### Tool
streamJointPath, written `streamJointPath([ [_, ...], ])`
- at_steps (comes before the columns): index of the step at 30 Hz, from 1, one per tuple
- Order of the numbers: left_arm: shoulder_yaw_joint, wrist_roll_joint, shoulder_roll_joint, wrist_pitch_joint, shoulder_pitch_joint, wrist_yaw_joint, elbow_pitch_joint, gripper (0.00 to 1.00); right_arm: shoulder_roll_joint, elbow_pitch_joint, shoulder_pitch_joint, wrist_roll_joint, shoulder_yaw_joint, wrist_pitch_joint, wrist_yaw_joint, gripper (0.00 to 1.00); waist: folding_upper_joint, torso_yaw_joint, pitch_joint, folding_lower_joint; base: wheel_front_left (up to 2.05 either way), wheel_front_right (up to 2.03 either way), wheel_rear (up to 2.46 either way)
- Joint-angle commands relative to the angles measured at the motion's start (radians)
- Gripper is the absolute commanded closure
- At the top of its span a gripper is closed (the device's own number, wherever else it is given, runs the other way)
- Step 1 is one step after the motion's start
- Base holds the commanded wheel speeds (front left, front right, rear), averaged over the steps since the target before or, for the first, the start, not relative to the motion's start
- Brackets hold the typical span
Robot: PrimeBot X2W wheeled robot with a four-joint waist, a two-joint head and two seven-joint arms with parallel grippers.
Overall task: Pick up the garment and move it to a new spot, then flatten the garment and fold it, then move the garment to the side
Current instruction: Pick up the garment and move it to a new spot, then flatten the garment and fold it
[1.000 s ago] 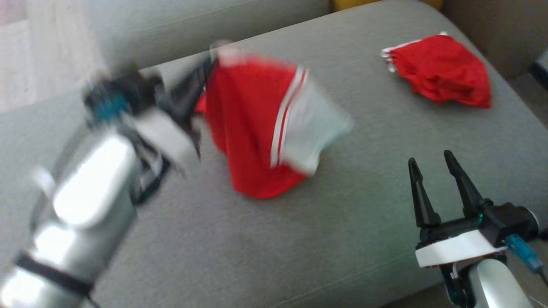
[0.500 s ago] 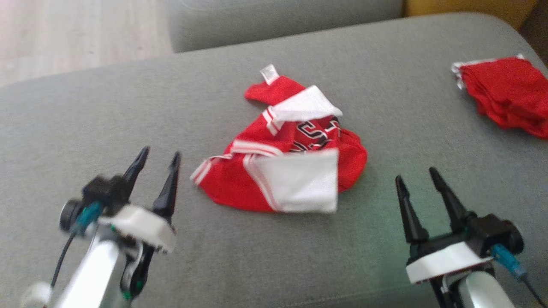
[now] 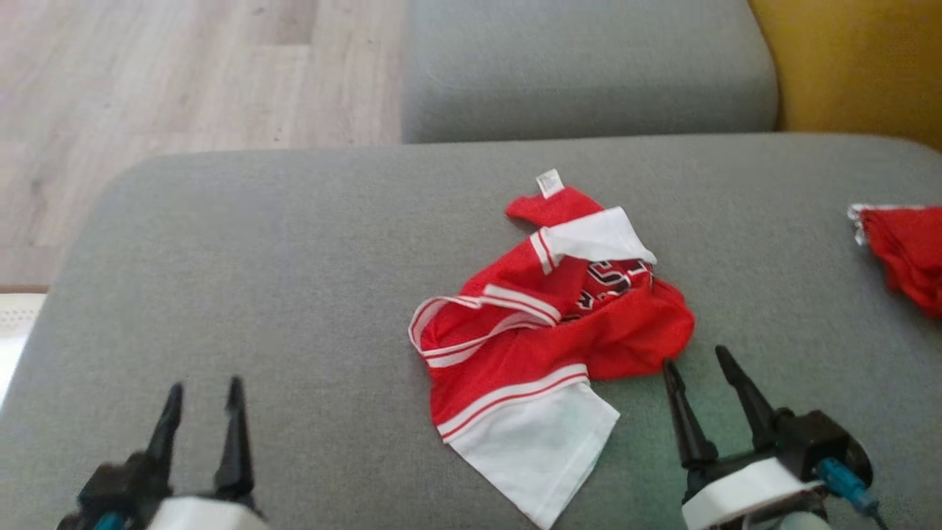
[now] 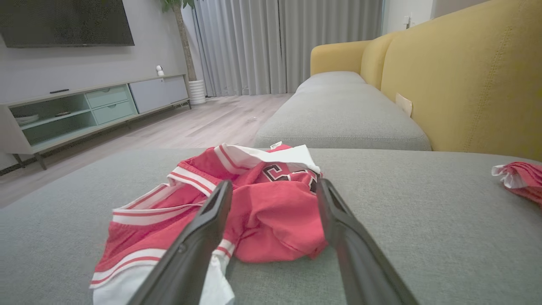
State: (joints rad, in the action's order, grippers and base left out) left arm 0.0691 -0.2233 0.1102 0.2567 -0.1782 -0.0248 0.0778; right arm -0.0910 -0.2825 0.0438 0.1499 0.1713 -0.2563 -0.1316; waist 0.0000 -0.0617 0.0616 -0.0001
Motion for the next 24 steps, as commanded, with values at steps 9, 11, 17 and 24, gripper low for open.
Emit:
streamJointPath([
  [9,-0.101,0.062,-0.054,0.005,-0.074,0.035,-0.124,0.00,0.019,0.013,0.028,0.014,-0.032,-0.006,0.001,0.00,0.0000,-0.055,0.056,0.0001,0.00,0.00,0.00],
  [11,-0.095,0.076,-0.057,0.005,-0.086,0.032,-0.141,0.00,0.022,0.016,0.041,0.013,-0.046,-0.006,0.001,0.00,0.0000,-0.059,0.061,0.0001,0.00,0.00,0.00],
  [17,-0.065,0.128,-0.059,0.005,-0.103,0.023,-0.162,0.00,0.030,0.011,0.060,0.004,-0.058,-0.006,0.001,0.00,0.0000,-0.057,0.077,0.0001,0.00,0.00,0.00],
  [24,-0.020,0.187,-0.060,0.005,-0.126,0.014,-0.159,0.00,0.035,0.005,0.060,-0.002,-0.061,-0.006,0.001,0.00,0.0000,-0.037,0.085,0.0001,0.00,0.00,0.00],
])
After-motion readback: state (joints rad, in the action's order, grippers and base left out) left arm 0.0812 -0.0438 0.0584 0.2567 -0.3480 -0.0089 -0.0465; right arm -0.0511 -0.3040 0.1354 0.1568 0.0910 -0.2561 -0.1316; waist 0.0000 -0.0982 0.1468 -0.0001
